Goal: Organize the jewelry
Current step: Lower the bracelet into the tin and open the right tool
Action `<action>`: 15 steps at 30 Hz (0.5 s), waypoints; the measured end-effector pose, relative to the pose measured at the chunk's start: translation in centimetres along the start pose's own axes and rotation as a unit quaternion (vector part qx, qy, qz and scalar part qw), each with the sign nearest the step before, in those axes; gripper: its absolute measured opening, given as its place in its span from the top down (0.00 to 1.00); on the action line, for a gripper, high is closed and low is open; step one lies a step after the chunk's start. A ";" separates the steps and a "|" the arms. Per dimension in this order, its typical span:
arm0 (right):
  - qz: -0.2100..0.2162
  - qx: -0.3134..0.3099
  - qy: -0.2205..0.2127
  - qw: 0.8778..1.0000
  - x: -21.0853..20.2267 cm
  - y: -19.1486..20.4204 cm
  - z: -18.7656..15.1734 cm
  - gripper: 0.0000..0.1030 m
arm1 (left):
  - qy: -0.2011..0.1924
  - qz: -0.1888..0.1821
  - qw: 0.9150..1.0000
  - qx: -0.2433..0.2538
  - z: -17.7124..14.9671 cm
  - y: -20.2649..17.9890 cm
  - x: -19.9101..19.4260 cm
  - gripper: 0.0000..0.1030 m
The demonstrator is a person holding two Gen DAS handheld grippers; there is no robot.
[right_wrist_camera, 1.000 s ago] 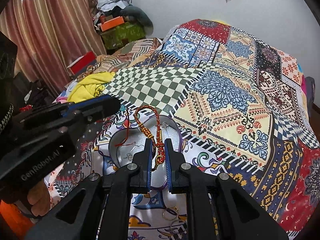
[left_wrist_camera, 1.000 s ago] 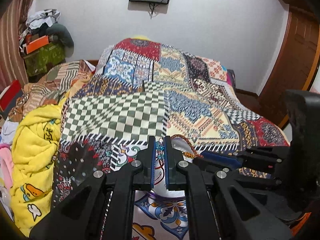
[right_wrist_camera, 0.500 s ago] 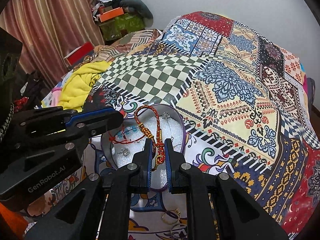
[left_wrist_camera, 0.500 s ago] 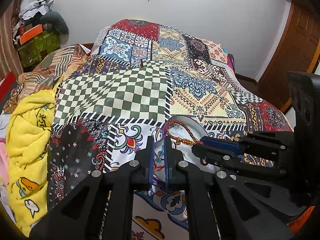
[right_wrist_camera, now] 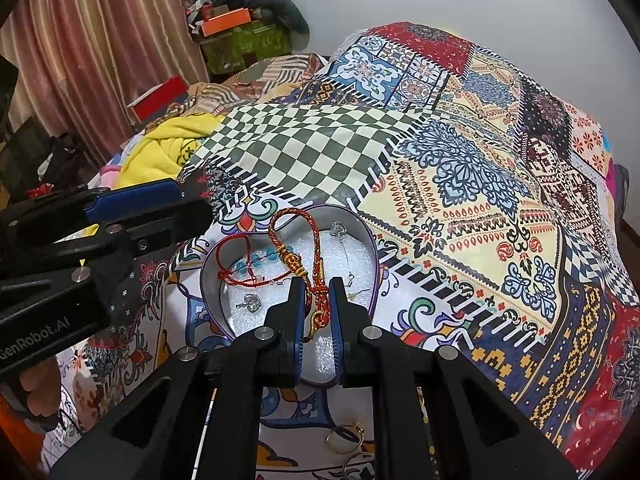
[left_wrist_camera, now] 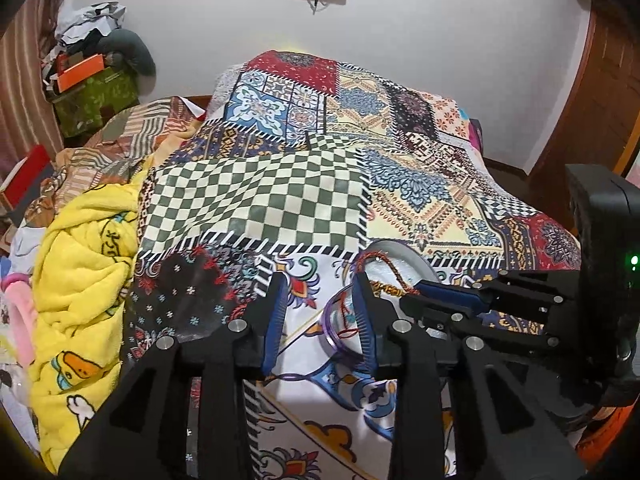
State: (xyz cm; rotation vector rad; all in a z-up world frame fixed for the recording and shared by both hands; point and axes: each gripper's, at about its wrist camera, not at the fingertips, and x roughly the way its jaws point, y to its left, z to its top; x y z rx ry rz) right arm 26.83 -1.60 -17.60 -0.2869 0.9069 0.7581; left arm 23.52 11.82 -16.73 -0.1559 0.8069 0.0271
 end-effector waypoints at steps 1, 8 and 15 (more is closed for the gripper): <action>-0.001 -0.001 0.000 1.000 0.0 0.1 0.0 0.89 | 0.001 0.003 1.000 0.001 -0.1 0.0 0.0 0.68; -0.013 -0.008 0.007 1.000 0.3 0.4 -0.1 0.89 | 0.010 0.011 1.000 0.009 -0.9 0.0 0.4 0.67; -0.016 -0.020 0.010 1.000 0.0 1.1 -0.1 0.76 | 0.007 0.012 1.000 0.004 -1.1 0.2 -0.1 0.62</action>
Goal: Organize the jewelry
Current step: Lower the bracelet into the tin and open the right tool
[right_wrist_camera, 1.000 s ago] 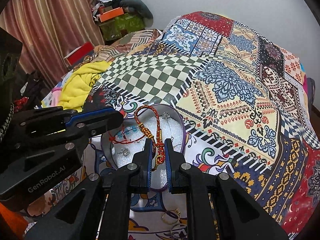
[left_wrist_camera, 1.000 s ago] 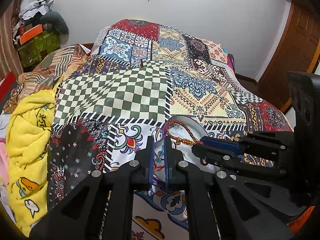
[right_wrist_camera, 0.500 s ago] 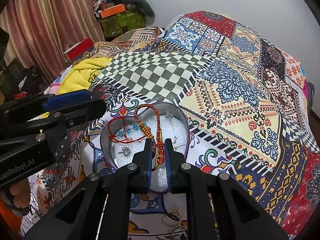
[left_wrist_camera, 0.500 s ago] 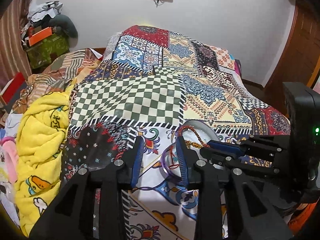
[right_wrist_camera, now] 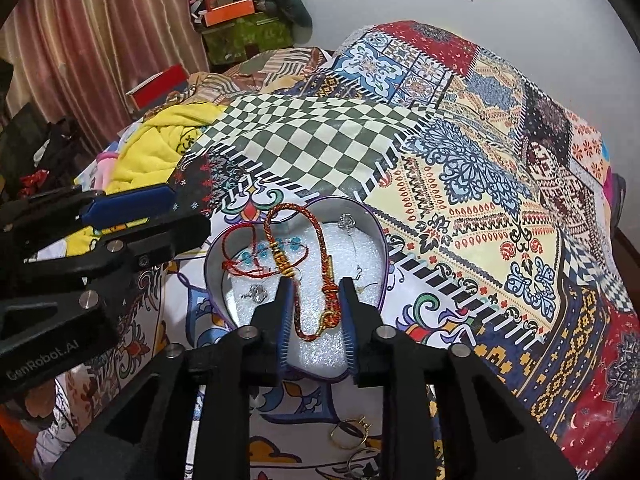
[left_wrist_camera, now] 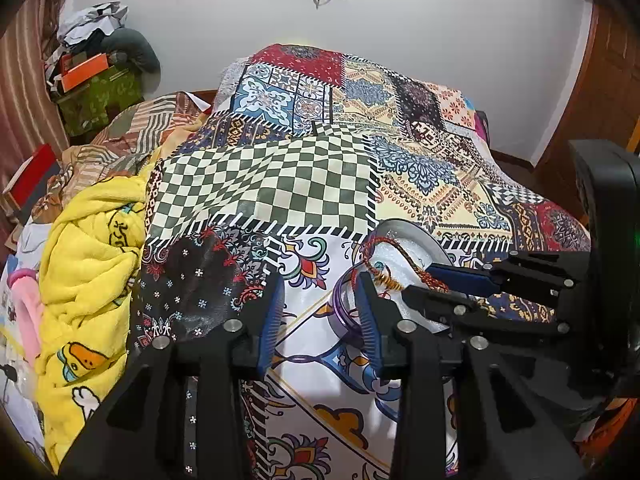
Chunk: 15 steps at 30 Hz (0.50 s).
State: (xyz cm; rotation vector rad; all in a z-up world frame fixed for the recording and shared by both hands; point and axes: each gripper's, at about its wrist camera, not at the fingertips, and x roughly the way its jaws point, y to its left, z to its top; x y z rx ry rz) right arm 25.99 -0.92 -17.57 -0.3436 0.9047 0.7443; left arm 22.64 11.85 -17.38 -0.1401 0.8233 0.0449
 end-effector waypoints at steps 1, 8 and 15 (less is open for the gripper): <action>-0.006 -0.004 -0.003 1.000 -0.2 0.2 -0.1 0.71 | -0.002 0.001 1.000 -0.002 0.0 0.1 -0.2 0.62; -0.018 -0.010 -0.015 1.000 -1.0 0.5 0.0 0.62 | -0.011 0.010 1.000 -0.010 0.1 0.7 -1.5 0.61; -0.023 -0.003 -0.028 0.999 -2.9 0.5 0.0 0.60 | -0.017 0.010 1.000 -0.010 0.1 0.5 -2.9 0.61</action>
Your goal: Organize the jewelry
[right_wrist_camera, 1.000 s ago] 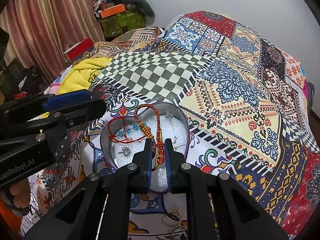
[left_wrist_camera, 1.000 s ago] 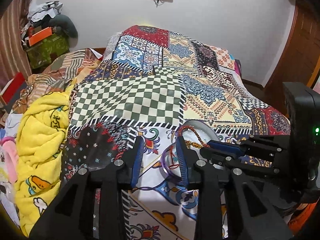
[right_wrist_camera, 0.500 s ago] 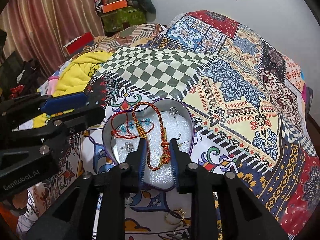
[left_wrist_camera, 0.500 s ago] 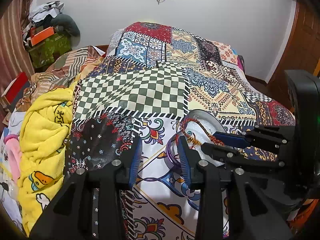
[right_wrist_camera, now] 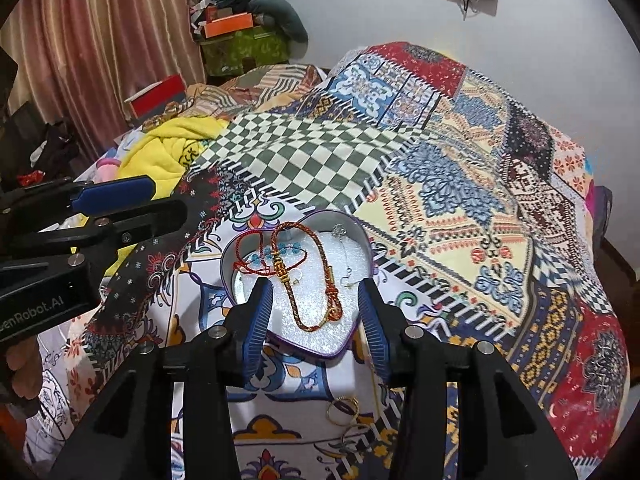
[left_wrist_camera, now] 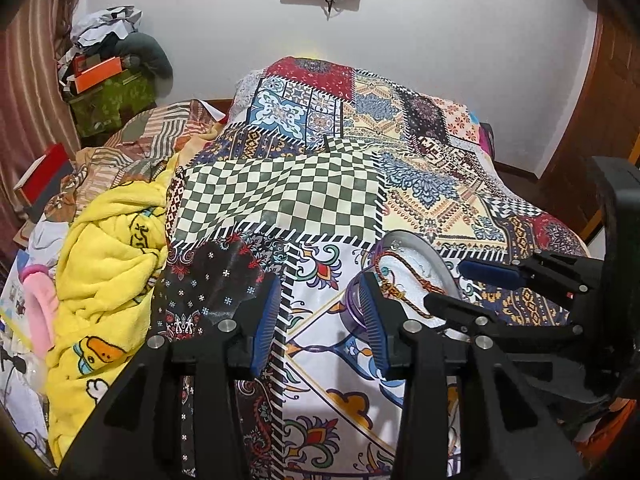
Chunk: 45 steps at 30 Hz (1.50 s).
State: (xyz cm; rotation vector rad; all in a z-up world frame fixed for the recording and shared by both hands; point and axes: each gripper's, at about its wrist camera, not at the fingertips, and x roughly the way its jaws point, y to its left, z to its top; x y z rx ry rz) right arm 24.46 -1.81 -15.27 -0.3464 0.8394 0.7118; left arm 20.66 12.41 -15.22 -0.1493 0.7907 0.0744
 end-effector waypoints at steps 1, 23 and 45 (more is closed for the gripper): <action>-0.001 0.001 -0.002 1.000 -0.3 -0.1 0.0 0.60 | -0.001 0.000 1.000 0.001 0.0 -0.1 -0.2 0.61; -0.044 0.055 0.008 0.998 -7.5 -5.7 -6.5 0.60 | 0.044 -0.064 0.995 0.057 -3.2 -7.3 -1.9 0.56; 0.016 0.064 0.057 0.996 -0.1 -4.1 -8.3 0.81 | 0.106 -0.090 0.989 0.055 -6.4 -7.9 2.6 0.65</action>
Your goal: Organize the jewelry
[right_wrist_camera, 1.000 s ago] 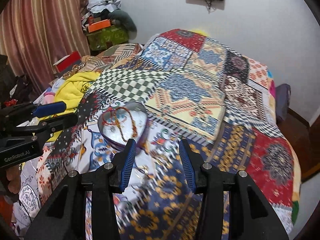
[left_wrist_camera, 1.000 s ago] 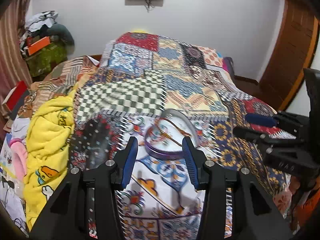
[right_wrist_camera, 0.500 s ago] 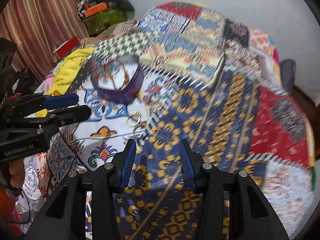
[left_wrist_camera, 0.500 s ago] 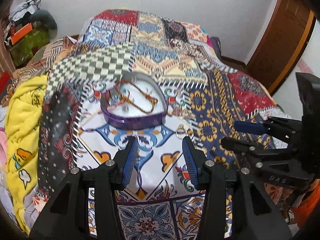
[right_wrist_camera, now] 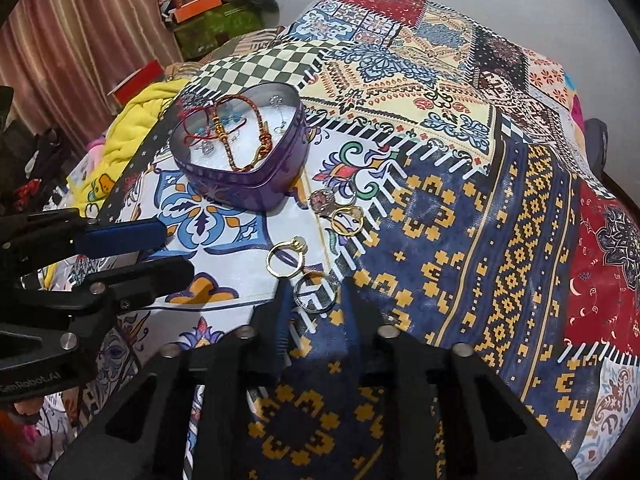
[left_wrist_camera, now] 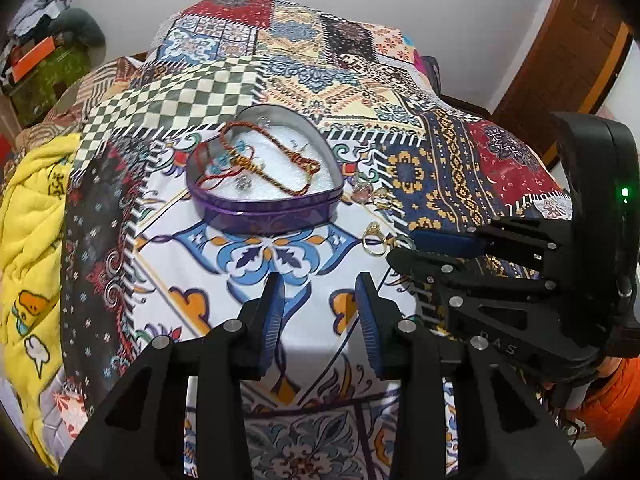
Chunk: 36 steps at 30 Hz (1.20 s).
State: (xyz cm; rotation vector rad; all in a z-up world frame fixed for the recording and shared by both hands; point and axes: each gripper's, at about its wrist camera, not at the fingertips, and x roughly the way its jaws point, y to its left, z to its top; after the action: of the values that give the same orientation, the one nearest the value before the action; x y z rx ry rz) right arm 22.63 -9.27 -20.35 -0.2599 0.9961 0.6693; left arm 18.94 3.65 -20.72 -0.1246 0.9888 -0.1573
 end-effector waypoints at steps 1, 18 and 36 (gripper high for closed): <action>0.003 0.001 -0.001 1.000 0.0 -0.1 -0.1 0.81 | 0.001 -0.004 1.000 0.002 0.1 -0.1 0.1 0.66; -0.004 0.058 -0.037 0.998 -3.3 -4.4 -0.5 0.81 | 0.027 -0.002 0.997 0.072 2.2 -4.2 4.6 0.72; -0.004 0.057 -0.065 0.996 -5.4 -4.4 -0.2 0.81 | -0.018 0.027 0.997 0.066 2.4 -4.8 1.7 0.83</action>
State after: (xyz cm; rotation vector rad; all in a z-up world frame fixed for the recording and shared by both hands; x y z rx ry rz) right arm 23.25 -14.94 -16.34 -0.1173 0.9042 0.6122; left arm 21.55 -1.35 -19.95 0.0201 0.9428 -0.1702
